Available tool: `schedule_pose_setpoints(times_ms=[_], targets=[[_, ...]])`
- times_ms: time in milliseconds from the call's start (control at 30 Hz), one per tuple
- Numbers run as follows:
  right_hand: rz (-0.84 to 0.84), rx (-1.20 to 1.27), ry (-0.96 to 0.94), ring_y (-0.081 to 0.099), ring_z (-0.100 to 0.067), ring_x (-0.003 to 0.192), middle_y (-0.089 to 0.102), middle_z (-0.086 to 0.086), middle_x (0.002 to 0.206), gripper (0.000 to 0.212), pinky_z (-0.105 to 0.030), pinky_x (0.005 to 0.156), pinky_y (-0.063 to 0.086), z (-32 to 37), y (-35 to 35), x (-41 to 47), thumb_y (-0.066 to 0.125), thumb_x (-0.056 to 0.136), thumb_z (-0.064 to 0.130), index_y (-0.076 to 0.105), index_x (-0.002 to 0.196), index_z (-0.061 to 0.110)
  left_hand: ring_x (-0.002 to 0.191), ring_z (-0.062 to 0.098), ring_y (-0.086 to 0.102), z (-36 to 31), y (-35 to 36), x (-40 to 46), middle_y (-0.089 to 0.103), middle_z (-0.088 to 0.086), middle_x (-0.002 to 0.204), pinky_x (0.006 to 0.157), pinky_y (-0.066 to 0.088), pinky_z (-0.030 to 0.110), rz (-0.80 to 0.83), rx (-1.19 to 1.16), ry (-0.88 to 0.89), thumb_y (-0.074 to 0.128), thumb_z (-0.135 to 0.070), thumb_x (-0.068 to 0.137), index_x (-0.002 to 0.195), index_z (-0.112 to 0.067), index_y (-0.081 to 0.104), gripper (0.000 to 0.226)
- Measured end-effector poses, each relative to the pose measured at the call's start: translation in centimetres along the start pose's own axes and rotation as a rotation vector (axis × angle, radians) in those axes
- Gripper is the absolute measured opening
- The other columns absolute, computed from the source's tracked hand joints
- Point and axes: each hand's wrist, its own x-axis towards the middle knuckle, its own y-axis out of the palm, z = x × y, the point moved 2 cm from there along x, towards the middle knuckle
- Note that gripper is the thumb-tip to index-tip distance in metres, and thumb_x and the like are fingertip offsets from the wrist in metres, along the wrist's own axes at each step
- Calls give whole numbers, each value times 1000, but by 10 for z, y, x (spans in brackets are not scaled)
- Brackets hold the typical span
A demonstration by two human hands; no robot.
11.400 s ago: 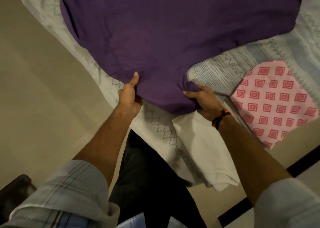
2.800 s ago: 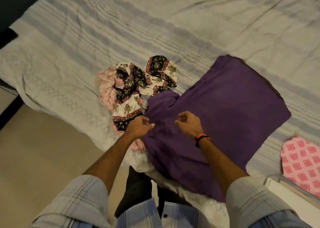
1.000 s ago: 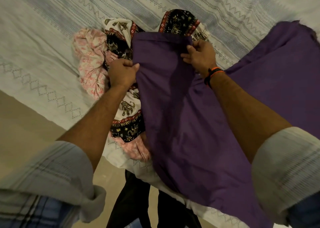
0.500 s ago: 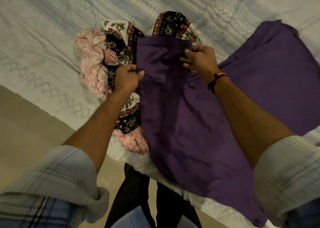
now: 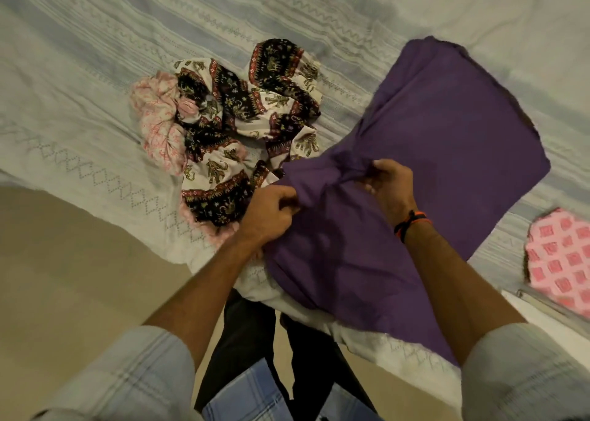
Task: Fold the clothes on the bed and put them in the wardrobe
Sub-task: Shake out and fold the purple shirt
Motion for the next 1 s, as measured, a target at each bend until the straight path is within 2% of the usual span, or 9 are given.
schedule_pose_setpoints(times_ms=[167, 300, 367, 467, 533, 633, 767, 833, 1000], targets=[[-165, -45, 40, 65, -20, 74, 66, -2, 69, 34, -36, 69, 57, -55, -76, -8, 66, 91, 35, 65, 66, 11, 86, 27, 66, -2, 70, -34, 72, -1, 93, 77, 55, 38, 216, 387, 123, 53, -12, 76, 95, -22, 76, 31], [-295, -185, 120, 67, -25, 101, 65, -11, 112, 43, -34, 69, 61, -114, -122, -7, 81, 77, 35, 61, 100, 5, 94, 14, 67, 17, 120, -54, 72, -6, 109, 90, 54, 31, 392, 368, -27, 59, -1, 82, 110, -24, 74, 39], [-275, -210, 241, 67, -23, 101, 63, -12, 120, 68, -35, 69, 62, -141, -129, -12, 86, 70, 38, 54, 117, 0, 91, 11, 67, 30, 122, -61, 73, -6, 103, 90, 51, 25, 98, 240, -200, 61, -2, 82, 107, -23, 73, 34], [-275, -297, 301, 66, -19, 100, 64, -5, 119, 102, -29, 55, 57, -168, -130, -17, 87, 42, 64, 55, 123, 10, 88, 12, 58, 52, 103, -63, 64, -3, 98, 81, 39, 19, -447, 6, -581, 70, -17, 84, 111, -12, 63, 28], [-308, -342, 289, 64, -19, 99, 64, -5, 118, 106, -32, 58, 58, -174, -118, -23, 86, 37, 69, 55, 120, 10, 91, 18, 59, 74, 93, -54, 64, 2, 99, 83, 44, 22, -532, -280, -785, 77, -32, 80, 108, -5, 61, 42], [-396, -627, 10, 59, -27, 109, 55, -11, 125, 103, -39, 89, 53, -169, -95, -37, 89, 51, 60, 43, 125, 5, 79, 21, 62, 90, 87, -41, 64, 2, 80, 70, 55, 31, -554, -634, -881, 77, -29, 82, 83, -11, 58, 26], [-304, -1009, -149, 56, -35, 114, 40, -15, 138, 117, -43, 88, 50, -172, -68, -50, 86, 56, 59, 27, 142, 8, 87, 16, 63, 94, 88, -30, 63, 2, 91, 76, 57, 31, -558, -696, -938, 76, -25, 84, 103, -12, 49, 35], [-296, -1091, -96, 57, -39, 111, 39, -17, 137, 109, -44, 87, 50, -180, -66, -49, 84, 63, 48, 24, 143, 5, 94, 17, 65, 96, 88, -25, 67, 1, 101, 68, 55, 30, -506, -742, -959, 77, -28, 82, 113, -12, 52, 43], [-307, -1158, -201, 60, -39, 90, 50, -16, 118, 44, -41, 72, 47, -186, -72, -54, 64, 74, 18, 49, 113, 3, 92, 17, 65, 101, 83, -20, 68, 2, 116, 59, 48, 30, -465, -818, -999, 74, -33, 85, 129, -18, 55, 51]])
